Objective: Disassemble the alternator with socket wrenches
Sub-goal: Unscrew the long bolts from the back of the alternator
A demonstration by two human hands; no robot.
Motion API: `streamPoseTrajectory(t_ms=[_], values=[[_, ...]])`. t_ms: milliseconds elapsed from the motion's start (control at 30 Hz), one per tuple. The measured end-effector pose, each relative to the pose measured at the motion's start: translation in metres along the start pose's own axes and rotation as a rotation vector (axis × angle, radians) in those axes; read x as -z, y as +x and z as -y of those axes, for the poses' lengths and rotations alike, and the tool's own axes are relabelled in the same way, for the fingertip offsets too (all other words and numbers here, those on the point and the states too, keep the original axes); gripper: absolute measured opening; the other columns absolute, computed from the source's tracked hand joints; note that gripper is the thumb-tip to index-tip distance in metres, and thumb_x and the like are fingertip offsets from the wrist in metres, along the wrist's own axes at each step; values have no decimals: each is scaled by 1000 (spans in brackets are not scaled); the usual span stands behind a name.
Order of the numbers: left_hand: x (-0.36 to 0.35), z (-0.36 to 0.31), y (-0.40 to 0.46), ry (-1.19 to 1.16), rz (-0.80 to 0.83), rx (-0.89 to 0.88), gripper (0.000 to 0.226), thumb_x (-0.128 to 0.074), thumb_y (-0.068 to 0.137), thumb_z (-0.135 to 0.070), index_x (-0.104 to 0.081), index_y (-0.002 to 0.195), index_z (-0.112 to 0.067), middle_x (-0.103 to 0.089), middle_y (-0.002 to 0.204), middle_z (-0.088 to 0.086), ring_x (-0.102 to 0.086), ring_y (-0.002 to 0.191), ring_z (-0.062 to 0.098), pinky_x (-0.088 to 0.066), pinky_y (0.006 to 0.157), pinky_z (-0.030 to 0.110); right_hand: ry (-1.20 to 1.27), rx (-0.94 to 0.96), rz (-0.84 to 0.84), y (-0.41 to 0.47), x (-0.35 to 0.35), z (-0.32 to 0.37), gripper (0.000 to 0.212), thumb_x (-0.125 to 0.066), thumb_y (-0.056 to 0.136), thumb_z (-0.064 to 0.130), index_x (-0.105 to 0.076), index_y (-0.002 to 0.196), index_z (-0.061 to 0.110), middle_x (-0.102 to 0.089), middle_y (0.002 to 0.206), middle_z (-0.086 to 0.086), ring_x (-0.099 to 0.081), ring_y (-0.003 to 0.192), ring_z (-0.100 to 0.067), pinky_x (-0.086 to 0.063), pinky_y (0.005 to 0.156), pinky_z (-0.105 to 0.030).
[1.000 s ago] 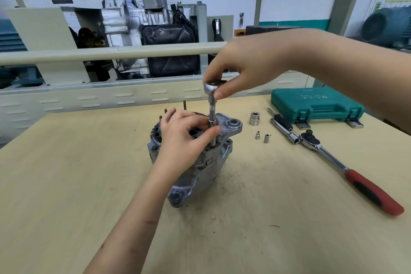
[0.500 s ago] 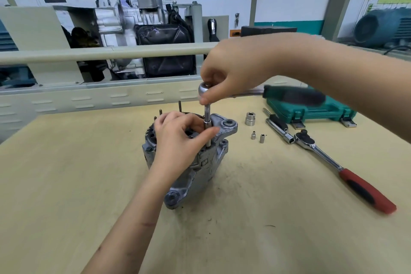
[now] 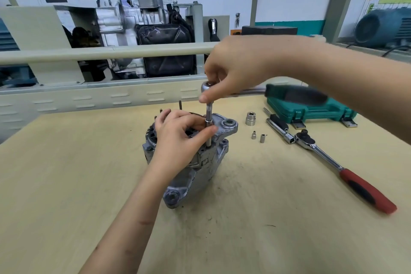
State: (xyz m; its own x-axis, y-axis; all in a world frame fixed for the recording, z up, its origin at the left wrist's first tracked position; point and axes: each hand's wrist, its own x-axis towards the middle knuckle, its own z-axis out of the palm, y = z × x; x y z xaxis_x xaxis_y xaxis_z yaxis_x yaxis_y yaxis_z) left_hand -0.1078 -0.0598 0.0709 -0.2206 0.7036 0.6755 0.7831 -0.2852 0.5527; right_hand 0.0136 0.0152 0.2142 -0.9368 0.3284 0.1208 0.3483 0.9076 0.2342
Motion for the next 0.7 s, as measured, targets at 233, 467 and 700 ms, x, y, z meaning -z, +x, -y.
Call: streamPoseTrajectory(t_ms=[233,467,700], values=[[-2,0,-2,15,-31,11,29,-74,71,-34,-49,58,-40,-51,67,-25,-35,89,-26,-6,88,-3,11,-34,80,6,0,1,58,-44,73,68,-49,58,13,-51,48,4,-42,45,-11,-28,47,-23],[4,1,-2,-12,36,-53,12,-69,77,-34,-58,75,-38,-47,82,-28,-30,96,-32,-4,97,6,87,113,85,-5,2,-5,28,-58,84,38,-58,94,12,-58,83,2,-51,76,-17,-42,71,-34],[6,2,0,-18,78,-21,26,-71,76,-29,-53,67,-44,-52,79,-27,-40,94,-24,-5,108,22,132,110,55,-7,4,-3,17,-60,80,44,-56,86,28,-59,80,12,-55,78,-11,-43,71,-27]])
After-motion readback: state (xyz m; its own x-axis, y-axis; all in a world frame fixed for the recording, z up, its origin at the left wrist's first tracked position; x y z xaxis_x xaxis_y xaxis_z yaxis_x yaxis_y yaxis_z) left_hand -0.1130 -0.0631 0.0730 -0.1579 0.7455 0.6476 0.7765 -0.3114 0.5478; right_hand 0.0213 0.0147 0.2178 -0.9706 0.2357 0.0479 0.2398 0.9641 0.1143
